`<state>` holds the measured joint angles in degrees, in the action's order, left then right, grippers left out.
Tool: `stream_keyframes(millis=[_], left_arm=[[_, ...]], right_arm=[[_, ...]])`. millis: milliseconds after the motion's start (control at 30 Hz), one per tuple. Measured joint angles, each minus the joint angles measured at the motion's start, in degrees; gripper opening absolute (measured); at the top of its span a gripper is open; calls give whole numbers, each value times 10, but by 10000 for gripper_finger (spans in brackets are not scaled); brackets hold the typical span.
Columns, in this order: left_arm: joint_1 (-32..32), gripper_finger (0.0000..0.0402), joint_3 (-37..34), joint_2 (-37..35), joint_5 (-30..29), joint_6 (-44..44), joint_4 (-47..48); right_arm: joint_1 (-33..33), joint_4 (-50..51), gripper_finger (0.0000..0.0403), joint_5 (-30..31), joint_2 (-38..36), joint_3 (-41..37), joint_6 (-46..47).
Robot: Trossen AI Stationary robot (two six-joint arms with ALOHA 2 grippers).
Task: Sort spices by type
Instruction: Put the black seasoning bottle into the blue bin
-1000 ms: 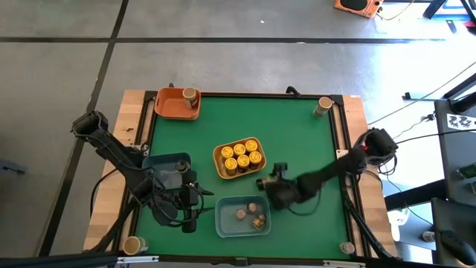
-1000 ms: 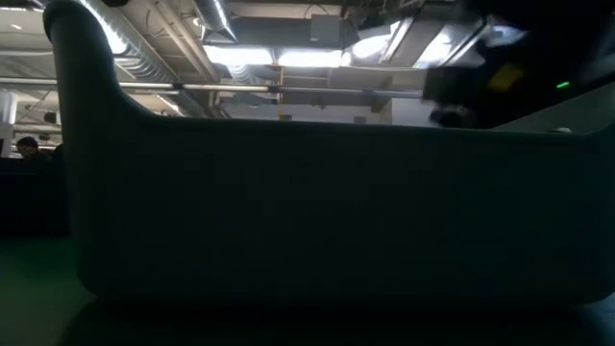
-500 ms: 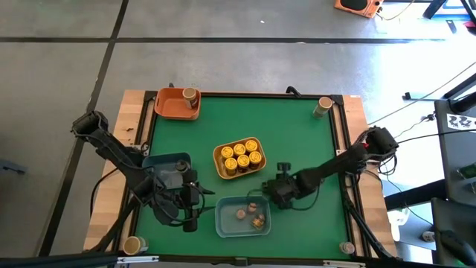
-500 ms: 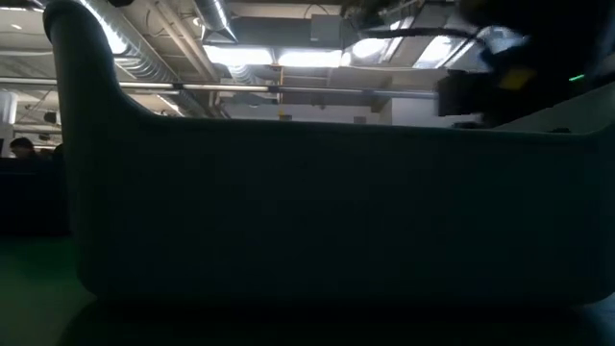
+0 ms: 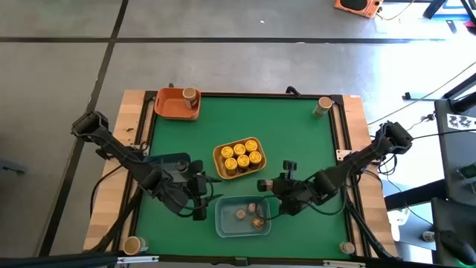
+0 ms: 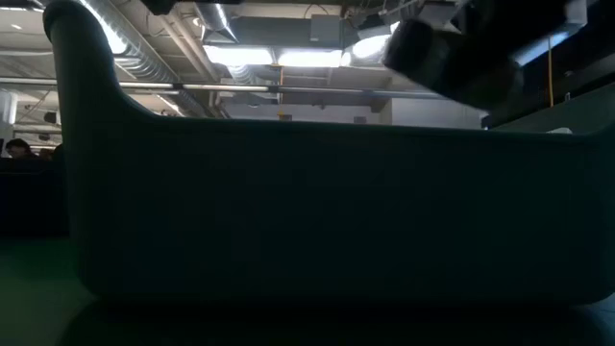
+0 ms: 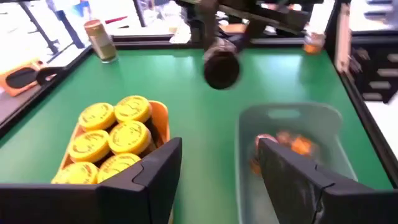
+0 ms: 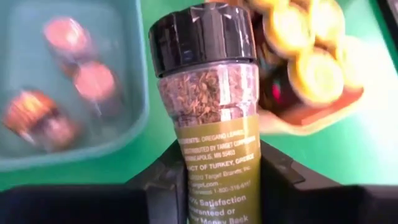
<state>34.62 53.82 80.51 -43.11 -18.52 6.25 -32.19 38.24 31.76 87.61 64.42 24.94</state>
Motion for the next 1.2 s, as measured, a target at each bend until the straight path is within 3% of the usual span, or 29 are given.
stream_keyframes(millis=[233,467,667,733,900,1200], left_arm=[[-45,210,4,0,46,22,-47],[-103,211,5,8,178,85,-88],[-137,259,6,40,269,87,-86],[-143,278,18,41,270,105,-84],[-150,300,48,39,199,177,-89],[-163,301,49,42,212,206,-85]], right_arm=[[24,-118,121,1,0,1,-104],[62,-215,121,-16,0,-17,-165],[75,-233,121,-35,0,-20,-176],[75,-233,121,-35,0,-20,-176],[75,-233,121,-42,0,-21,-173],[109,-288,121,-45,0,-21,-206]])
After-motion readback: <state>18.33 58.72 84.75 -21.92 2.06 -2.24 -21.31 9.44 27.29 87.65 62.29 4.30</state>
